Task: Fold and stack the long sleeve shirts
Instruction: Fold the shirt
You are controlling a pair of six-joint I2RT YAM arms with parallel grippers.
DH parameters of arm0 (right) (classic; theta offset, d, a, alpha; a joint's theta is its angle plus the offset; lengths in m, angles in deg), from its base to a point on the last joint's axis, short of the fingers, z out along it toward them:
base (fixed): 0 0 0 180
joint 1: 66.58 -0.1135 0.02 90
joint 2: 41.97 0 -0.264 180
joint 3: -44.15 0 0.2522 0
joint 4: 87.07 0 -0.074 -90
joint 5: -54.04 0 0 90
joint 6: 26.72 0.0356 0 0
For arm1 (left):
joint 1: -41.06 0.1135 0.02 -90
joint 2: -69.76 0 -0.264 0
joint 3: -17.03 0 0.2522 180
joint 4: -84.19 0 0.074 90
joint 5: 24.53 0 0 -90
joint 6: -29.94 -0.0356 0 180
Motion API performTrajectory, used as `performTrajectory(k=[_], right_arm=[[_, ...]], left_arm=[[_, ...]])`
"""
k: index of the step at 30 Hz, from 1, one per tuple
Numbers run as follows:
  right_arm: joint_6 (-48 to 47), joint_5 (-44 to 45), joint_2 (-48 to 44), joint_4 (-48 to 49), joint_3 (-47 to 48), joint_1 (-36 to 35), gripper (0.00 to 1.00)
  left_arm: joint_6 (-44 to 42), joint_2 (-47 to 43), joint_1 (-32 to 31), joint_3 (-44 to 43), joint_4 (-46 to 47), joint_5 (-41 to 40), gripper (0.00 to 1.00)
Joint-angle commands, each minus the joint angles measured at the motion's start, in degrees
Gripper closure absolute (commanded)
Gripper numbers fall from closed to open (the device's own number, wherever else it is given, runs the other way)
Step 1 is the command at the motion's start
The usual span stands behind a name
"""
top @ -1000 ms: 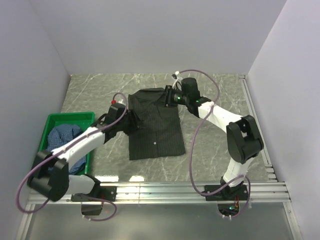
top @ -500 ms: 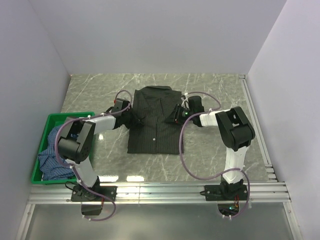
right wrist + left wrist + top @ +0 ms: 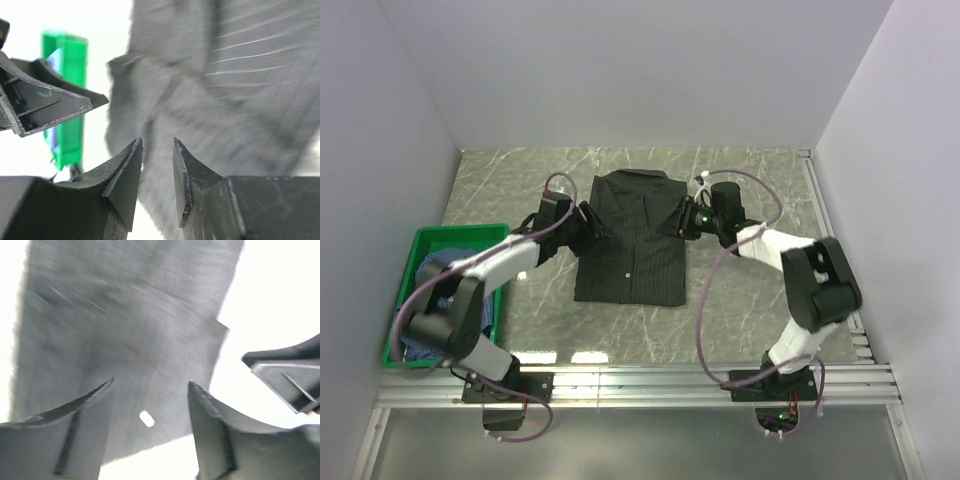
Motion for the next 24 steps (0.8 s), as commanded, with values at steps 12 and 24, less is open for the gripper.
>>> performTrajectory(k=[12,24], right_arm=[[6.18,-1.46,-5.96,19.26,-19.63,-15.93,0.61],[6.79,8.48,-1.11,15.22,-22.79,-12.94,0.63]], left_arm=[[0.93,-17.12,-6.07,22.18,1.82,-1.15,0.48],[2.95,-13.41,-6.16,25.96,7.37,2.1,0.55]])
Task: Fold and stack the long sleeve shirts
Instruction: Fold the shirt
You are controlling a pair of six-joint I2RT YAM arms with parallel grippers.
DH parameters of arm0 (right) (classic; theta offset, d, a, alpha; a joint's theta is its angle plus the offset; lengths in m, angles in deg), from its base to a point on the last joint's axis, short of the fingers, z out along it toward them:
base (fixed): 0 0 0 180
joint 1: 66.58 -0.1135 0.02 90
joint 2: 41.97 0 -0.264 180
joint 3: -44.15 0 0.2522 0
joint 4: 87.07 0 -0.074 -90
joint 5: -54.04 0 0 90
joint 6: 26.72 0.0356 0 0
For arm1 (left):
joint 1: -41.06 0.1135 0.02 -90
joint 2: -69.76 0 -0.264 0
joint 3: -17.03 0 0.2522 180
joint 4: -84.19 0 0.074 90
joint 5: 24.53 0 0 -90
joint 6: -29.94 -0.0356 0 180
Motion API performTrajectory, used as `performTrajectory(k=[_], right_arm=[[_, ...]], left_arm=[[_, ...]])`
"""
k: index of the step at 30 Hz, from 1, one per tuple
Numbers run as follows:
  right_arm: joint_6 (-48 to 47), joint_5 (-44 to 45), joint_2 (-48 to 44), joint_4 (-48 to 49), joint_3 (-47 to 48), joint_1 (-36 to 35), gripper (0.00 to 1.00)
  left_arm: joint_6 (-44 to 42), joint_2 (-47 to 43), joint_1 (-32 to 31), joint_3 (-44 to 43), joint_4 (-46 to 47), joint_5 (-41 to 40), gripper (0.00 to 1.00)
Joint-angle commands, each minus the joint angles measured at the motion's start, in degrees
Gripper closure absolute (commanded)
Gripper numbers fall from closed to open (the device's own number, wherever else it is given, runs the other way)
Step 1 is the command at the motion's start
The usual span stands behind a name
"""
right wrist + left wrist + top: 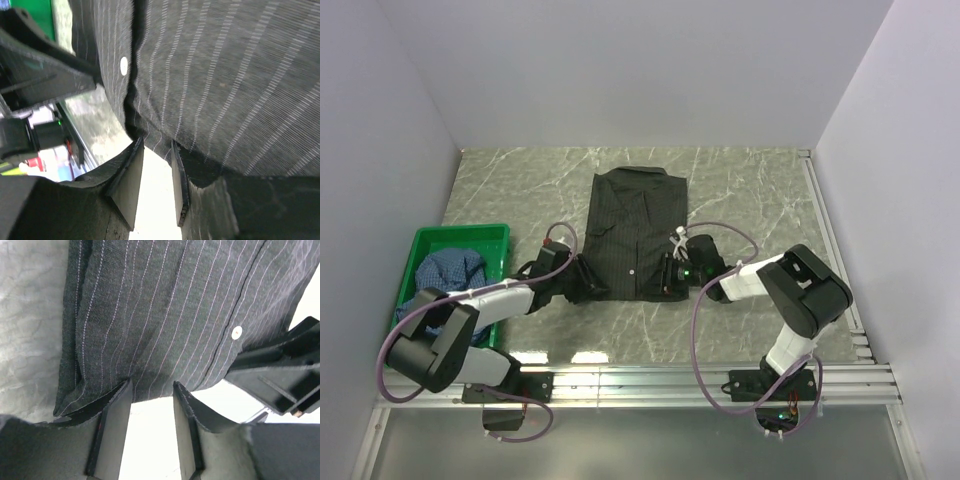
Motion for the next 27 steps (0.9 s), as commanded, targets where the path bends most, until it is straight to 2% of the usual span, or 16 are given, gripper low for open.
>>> performTrajectory(k=[1,5,9,13,17,22,27], right_arm=[[0.72,4.96,0.53,0.93,-1.92,2.12,0.64],[-0.07,7.5,-4.12,-3.89,-1.58,2.47,0.64],[-0.16,8.83,-11.49,-6.62,-1.58,2.47,0.64],[2.64,10.93,-16.95,-7.24,-4.02,2.74,0.64],[4.06,14.54,-21.18,-8.73,-7.37,4.49,0.65],[5.72,14.46,-20.13,-9.8,-11.5,9.06,0.66],[6.78,18.05,-19.16,-12.42,-12.12,9.68,0.66]], left_arm=[[0.0,-2.38,-0.17,1.37,-1.27,1.16,0.54],[-1.67,-10.19,-0.17,-3.1,-11.18,-2.78,0.49],[-5.0,-9.96,-0.09,-9.08,-14.46,-7.19,0.46],[-4.66,-4.6,0.0,-11.2,-12.63,-1.23,0.52],[-3.17,-2.13,-0.09,-7.52,-9.81,-1.12,0.54],[-2.02,1.21,-0.09,-3.83,-7.09,-2.09,0.56],[-1.49,4.73,-0.09,-3.99,-6.46,-1.13,0.56]])
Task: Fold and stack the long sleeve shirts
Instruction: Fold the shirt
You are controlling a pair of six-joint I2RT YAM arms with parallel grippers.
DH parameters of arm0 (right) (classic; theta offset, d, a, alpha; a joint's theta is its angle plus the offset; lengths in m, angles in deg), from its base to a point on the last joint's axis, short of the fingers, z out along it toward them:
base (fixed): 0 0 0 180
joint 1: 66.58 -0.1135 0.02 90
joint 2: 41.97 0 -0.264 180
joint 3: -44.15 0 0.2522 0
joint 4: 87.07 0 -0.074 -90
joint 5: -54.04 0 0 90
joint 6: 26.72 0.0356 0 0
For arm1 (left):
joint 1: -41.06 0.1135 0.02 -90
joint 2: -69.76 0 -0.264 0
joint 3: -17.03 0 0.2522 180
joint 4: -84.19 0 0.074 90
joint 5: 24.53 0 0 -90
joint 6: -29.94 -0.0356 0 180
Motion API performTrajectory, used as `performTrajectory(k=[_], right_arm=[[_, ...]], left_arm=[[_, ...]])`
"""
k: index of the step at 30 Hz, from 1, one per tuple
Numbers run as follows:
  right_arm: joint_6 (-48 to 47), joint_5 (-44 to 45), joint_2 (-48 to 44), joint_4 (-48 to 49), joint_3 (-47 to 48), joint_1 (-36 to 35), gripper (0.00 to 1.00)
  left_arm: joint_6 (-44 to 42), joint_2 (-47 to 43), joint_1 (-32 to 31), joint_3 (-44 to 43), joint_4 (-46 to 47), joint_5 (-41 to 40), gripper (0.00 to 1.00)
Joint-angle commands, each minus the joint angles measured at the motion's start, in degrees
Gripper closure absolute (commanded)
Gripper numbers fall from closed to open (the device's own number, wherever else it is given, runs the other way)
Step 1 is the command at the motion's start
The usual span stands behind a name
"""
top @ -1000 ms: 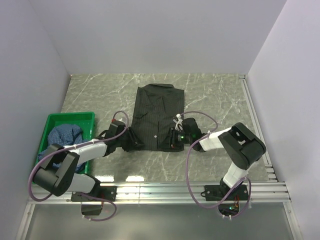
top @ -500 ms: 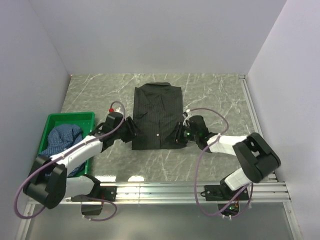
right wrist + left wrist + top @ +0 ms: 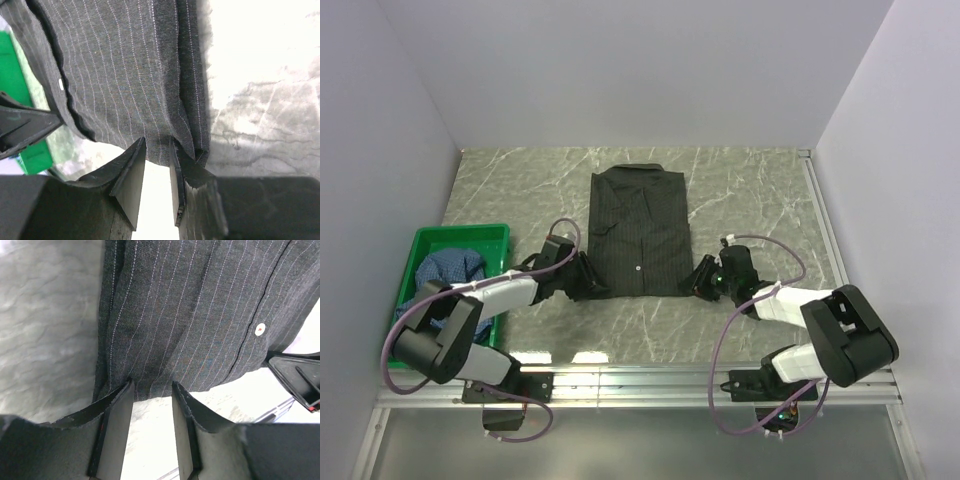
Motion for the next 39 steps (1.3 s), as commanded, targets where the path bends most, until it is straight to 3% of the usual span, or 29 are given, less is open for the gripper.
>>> performTrajectory(k=[1,6,10,16,21,27,36,39], right_arm=[[0.36,6.26,-0.47,-3.24,0.57,0.3,0.66],[-4.47,10.59,-6.35,-12.29,4.35,0.13,0.66],[-9.3,12.7,-8.73,-20.55,11.8,-0.83,0.65],[-10.02,15.6,-9.0,-30.93,20.6,-6.71,0.64],[-7.12,15.61,-6.02,-31.56,22.99,-11.55,0.6],[-3.87,17.27,-0.39,-31.12,24.66,-17.0,0.48],[-1.05,20.52,7.51,-29.36,25.18,-17.1,0.47],[-2.8,21.75,11.29,-30.85,26.41,-15.52,0.5]], left_arm=[[-0.2,1.98,-0.22,-0.12,-0.17,-0.03,0.56],[-5.12,-5.31,-0.22,-6.18,-8.94,-5.46,0.48],[-10.92,-5.68,-0.22,-18.63,-17.64,-12.06,0.37],[-18.39,6.17,-0.04,-34.19,-21.17,-13.38,0.41],[-24.01,22.34,0.48,-55.26,-28.01,-21.63,0.41],[-28.42,37.73,1.71,-70.24,-28.39,-23.94,0.41],[-22.72,46.71,6.11,-69.66,-28.55,-21.56,0.42],[-17.8,44.52,7.25,-62.99,-26.55,-19.73,0.45]])
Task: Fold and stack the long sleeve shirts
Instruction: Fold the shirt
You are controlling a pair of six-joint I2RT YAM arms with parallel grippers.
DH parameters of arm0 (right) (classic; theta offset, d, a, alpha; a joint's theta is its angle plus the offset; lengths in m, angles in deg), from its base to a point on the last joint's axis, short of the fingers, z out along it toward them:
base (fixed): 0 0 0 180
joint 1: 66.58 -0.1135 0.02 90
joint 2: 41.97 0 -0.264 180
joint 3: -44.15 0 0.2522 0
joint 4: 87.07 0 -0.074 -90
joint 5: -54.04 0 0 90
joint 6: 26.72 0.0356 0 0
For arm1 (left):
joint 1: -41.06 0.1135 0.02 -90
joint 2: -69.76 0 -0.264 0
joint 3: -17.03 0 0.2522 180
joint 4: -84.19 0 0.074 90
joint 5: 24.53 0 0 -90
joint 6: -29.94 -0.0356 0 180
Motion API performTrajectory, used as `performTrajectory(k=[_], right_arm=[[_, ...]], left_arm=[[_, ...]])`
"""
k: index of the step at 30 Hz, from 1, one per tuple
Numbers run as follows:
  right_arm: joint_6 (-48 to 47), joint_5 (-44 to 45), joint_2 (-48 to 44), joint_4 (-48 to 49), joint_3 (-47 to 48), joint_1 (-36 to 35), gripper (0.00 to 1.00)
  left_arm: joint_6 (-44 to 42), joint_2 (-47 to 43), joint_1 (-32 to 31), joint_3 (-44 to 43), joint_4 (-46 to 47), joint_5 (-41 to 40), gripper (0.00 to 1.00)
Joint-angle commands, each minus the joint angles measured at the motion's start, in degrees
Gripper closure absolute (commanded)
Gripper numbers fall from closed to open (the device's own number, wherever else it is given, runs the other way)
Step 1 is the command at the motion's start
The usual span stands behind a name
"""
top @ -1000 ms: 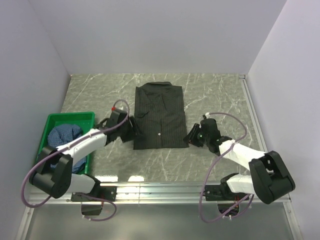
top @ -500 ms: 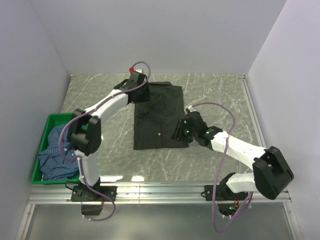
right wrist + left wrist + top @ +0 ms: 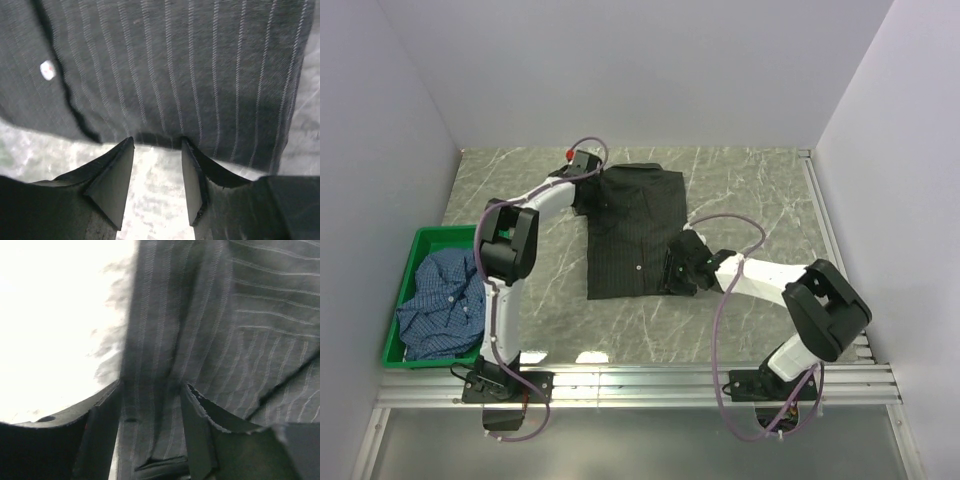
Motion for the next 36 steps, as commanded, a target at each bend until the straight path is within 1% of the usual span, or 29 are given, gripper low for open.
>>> performTrajectory(k=[1,3,4,6,7,8,9,10,11,12,14,15,16,17,18,19,22,23,26,27,28,29,30,31,32,33,34,35,36], right_arm=[[-1.75,3.79,3.47,-0.8,3.86,2.82,0.5],[-3.25,4.05,5.24,-1.94,4.74,4.23,0.5],[-4.57,4.75,5.76,-2.47,5.09,4.93,0.5],[-6.33,4.67,6.82,-3.96,7.02,7.83,0.51],[-8.25,4.67,7.35,-4.58,7.9,8.97,0.5],[-9.49,4.67,8.22,-5.54,8.95,11.16,0.51],[-10.89,4.58,8.84,-5.9,11.49,12.14,0.51],[-13.43,4.67,9.71,-6.68,13.08,13.1,0.51],[-14.85,5.19,11.64,-8.26,14.92,13.98,0.51],[-17.39,5.54,12.79,-9.23,18.94,15.21,0.51],[-19.6,6.95,16.99,-12.38,23.53,16.1,0.51],[-20.57,7.21,18.5,-13.19,27.9,16.97,0.51],[-22.23,7.48,19.82,-13.89,30.04,17.24,0.51],[-22.68,7.66,22.18,-14.77,31.97,17.59,0.51],[-23.73,7.31,23.34,-14.95,35.12,17.94,0.51],[-24.17,6.96,25.09,-15.04,36.63,18.38,0.51],[-25.06,7.13,25.99,-16.88,41.21,18.65,0.51],[-25.15,7.13,25.11,-16.8,41.31,18.56,0.51],[-24.45,6.87,18.62,-14.79,37.8,18.83,0.5],[-23.83,6.43,16.43,-14.25,35.09,19.09,0.5],[-23.31,5.99,12.23,-13.64,33.41,19.18,0.5],[-22.87,5.81,10.01,-12.59,30.09,19.7,0.48],[-21.82,5.38,7.64,-11.97,28.4,19.97,0.48],[-21.11,4.33,3.18,-11.44,26.56,20.4,0.46],[-19.19,3.71,0.87,-10.57,23.32,21.63,0.41],[-18.39,2.74,-1.33,-9.95,21.46,22.34,0.39],[-17.51,1.26,-5.61,-9.59,19.88,23.21,0.36],[-16.63,-1.28,-7.57,-8.55,16.56,24.96,0.3],[-15.14,-3.22,-9.59,-7.75,14.87,25.85,0.26]], left_arm=[[5.69,-2.98,0.78,8.63,0.25,1.59,0.47],[8.32,-6.05,1.13,12.88,2.37,2.21,0.48],[9.12,-7.28,1.22,16.81,2.81,2.04,0.49],[11.75,-10.97,1.22,20.79,3.16,1.86,0.5],[12.63,-12.12,1.22,25.07,3.51,2.12,0.5],[14.12,-14.91,1.22,27.38,4.3,2.38,0.51],[14.92,-16.42,1.31,29.84,4.92,2.56,0.51],[15.71,-17.83,1.22,34.65,6.14,3.52,0.52],[17.11,-20.8,1.22,37.13,6.94,4.14,0.52],[17.99,-22.31,1.05,41.85,7.55,4.84,0.52],[20.01,-27.13,0.61,46.54,9.4,6.87,0.52],[20.89,-28.72,-0.44,48.73,9.75,7.04,0.52],[21.68,-30.31,-1.14,52.67,10.45,7.22,0.51],[22.56,-33.63,-1.93,54.54,11.07,8.09,0.5],[23.01,-35.14,-3.59,57.6,11.25,8.54,0.48],[23.45,-38.29,-4.48,58.68,11.08,8.63,0.45],[22.66,-43.84,-6.51,60.36,8.89,7.84,0.39],[21.35,-48.12,-7.47,60.01,6.44,3.57,0.37],[16.88,-55.78,-9.58,55.89,1.08,-1.73,0.31],[15.73,-57.2,-11.41,53.0,0.36,-4.88,0.29],[14.76,-58.43,-12.65,51.58,-0.17,-6.21,0.24],[12.31,-60.01,-15.45,50.26,-0.35,-7.27,0.23],[11.24,-60.38,-16.95,47.64,-0.18,-9.37,0.23],[9.75,-60.03,-18.36,46.4,0.0,-10.09,0.23],[9.04,-59.42,-21.33,43.86,0.35,-10.79,0.23],[8.25,-58.46,-22.76,42.79,1.22,-11.58,0.22],[6.33,-55.84,-24.08,41.74,1.84,-11.67,0.22],[5.18,-54.33,-26.87,40.77,2.54,-11.85,0.22],[3.86,-52.66,-28.38,38.93,4.2,-11.24,0.23]])
